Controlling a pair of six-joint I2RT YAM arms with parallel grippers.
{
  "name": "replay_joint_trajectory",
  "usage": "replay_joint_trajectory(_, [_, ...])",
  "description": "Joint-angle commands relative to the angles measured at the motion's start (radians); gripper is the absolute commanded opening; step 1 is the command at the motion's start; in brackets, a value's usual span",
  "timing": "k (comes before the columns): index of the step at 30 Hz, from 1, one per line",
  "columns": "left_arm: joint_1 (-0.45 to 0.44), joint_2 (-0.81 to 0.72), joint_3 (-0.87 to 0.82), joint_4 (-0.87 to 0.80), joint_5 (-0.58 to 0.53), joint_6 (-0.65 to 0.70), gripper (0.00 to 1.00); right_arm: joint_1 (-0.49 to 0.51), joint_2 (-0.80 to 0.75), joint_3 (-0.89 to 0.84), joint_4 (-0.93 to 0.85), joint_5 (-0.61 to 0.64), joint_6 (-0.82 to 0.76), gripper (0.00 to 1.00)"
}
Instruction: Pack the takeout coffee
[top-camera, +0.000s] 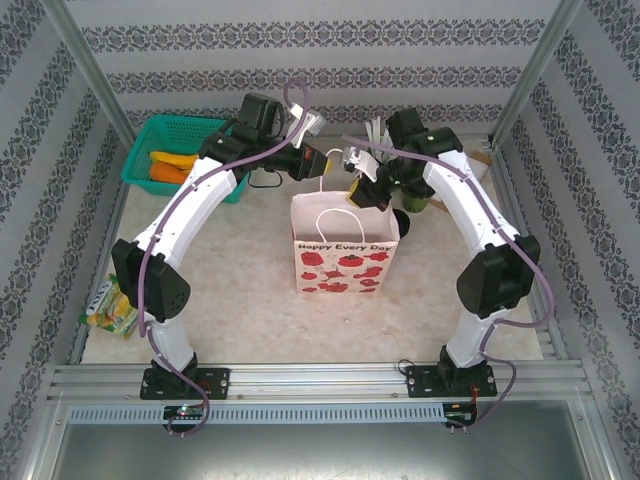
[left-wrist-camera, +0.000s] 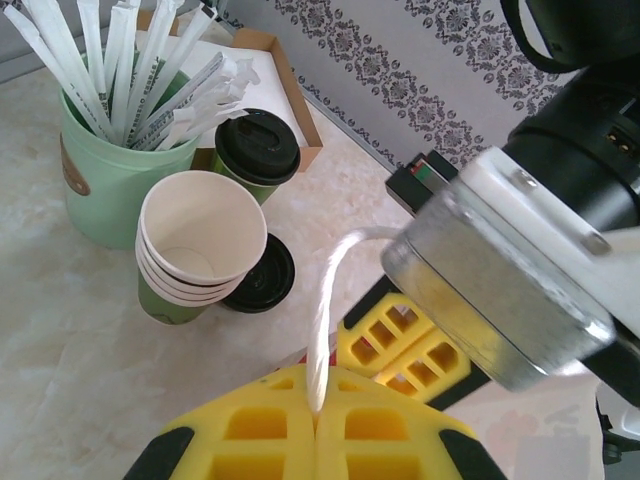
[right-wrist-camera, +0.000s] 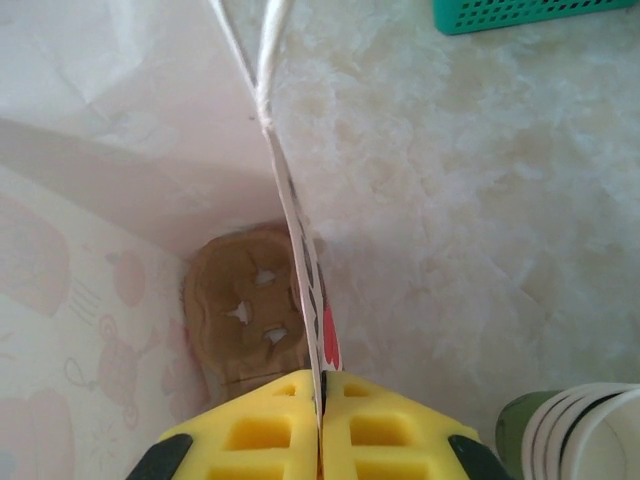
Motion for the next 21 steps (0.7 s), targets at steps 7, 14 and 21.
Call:
replay_joint_trajectory(7, [0.009, -0.116, -0.037, 0.051, -0.074, -0.053, 0.3, 0.056, -0.129, -0.117, 0.232, 0.1, 0.291, 0.0])
replay_joint_trajectory(14, [0.031, -0.227, -0.11, 0.072, -0.49, -0.21, 0.87, 0.149, -0.183, -0.142, 0.31, 0.309, 0.606, 0.0])
replay_joint_trajectory(21, [0.089, -0.309, -0.226, 0.08, -0.822, -0.331, 1.0, 0.254, -0.22, -0.155, 0.397, 0.508, 0.94, 0.0])
